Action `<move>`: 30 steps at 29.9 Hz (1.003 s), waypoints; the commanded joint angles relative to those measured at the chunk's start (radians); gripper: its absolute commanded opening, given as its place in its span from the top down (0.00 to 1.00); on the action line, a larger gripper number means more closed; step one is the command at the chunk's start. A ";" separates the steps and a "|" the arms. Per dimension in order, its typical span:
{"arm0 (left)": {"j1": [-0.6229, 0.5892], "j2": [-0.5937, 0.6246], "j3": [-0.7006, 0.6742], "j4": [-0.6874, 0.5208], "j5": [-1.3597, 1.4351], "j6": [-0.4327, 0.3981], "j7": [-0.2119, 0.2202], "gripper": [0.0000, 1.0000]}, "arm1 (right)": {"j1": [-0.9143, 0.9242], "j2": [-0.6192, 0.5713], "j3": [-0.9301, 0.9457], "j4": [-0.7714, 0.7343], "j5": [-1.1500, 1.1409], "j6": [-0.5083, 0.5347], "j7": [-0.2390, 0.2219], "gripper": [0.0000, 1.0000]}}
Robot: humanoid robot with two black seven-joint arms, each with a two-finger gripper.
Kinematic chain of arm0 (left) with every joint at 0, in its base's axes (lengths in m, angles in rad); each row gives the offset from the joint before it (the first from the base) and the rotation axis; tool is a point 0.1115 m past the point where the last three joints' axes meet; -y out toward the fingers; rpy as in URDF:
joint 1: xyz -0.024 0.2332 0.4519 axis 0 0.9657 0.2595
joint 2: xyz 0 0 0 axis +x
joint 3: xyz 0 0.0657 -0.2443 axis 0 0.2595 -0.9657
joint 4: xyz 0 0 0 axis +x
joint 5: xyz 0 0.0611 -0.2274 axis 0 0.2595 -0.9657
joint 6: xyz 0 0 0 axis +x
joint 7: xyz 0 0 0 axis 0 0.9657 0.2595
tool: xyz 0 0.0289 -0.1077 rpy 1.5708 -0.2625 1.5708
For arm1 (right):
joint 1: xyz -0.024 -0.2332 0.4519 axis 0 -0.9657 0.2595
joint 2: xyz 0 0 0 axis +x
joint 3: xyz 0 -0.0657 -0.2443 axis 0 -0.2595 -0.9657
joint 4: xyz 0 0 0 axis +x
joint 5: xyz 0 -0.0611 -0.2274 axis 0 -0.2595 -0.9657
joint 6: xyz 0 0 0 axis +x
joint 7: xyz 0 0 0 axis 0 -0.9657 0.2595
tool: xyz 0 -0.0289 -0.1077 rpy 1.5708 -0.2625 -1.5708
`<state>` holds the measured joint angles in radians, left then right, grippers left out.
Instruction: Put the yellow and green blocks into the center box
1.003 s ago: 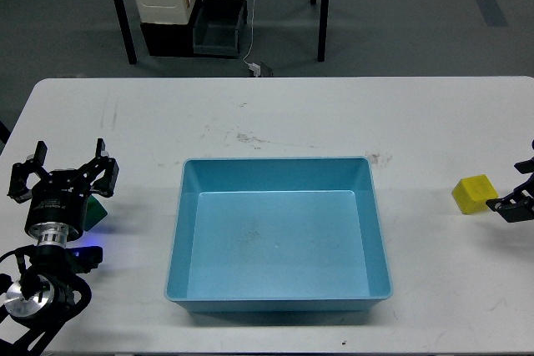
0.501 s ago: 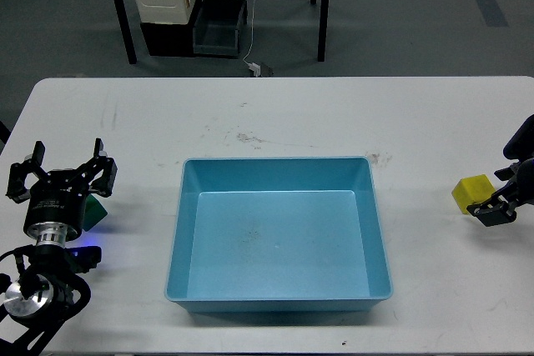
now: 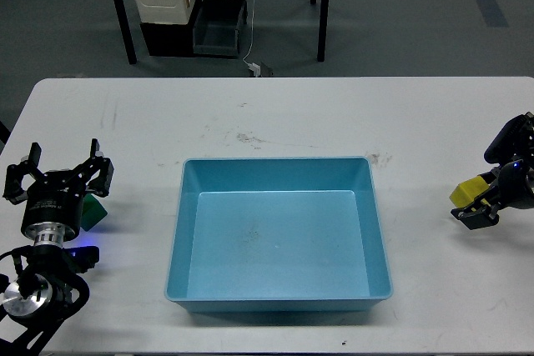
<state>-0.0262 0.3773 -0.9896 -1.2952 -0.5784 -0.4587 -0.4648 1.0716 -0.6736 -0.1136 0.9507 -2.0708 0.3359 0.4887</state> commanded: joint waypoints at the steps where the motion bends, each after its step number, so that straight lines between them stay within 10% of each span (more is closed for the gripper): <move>1: 0.000 -0.001 -0.001 0.002 0.000 0.000 0.000 0.00 | -0.005 -0.003 0.000 0.002 0.000 -0.001 0.000 0.04; 10: 0.000 -0.001 -0.009 0.002 0.000 0.000 0.000 0.00 | -0.021 -0.004 0.002 0.003 0.001 -0.009 0.000 0.23; 22: 0.002 -0.001 -0.009 0.002 0.000 0.000 0.000 0.00 | 0.002 -0.001 0.017 0.006 0.001 -0.014 0.000 0.92; 30: -0.001 -0.001 -0.011 0.002 -0.001 0.000 0.000 0.00 | 0.206 -0.004 0.097 0.157 0.008 -0.052 0.000 1.00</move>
<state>-0.0263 0.3758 -0.9987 -1.2931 -0.5797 -0.4587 -0.4648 1.2026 -0.6806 -0.0394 1.0313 -2.0641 0.2849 0.4887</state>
